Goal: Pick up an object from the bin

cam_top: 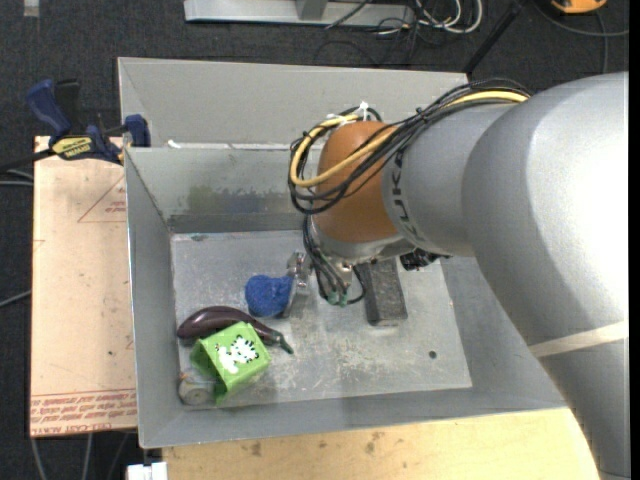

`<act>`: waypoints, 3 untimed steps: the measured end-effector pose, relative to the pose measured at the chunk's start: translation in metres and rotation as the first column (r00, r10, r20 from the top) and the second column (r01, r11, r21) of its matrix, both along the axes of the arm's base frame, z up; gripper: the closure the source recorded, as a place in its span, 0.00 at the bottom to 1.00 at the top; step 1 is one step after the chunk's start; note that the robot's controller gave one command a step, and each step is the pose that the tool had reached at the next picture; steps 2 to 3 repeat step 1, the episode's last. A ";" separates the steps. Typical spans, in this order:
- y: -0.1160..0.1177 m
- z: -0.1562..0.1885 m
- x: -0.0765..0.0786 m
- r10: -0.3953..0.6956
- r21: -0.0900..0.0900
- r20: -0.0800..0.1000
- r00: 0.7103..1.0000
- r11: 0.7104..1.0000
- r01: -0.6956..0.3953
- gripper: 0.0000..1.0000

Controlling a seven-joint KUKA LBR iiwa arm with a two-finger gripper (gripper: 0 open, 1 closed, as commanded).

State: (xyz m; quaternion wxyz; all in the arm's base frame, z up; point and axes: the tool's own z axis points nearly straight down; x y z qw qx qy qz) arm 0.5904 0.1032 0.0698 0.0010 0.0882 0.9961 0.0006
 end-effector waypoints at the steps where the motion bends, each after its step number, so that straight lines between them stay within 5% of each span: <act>1: -0.016 0.134 -0.012 0.018 0.000 0.001 1.000 1.000 -0.018 1.00; 3: -0.016 0.134 -0.012 0.018 0.000 0.001 1.000 1.000 -0.018 1.00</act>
Offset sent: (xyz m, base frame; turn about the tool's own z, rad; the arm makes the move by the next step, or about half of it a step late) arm 0.0000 0.0000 0.0000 0.0000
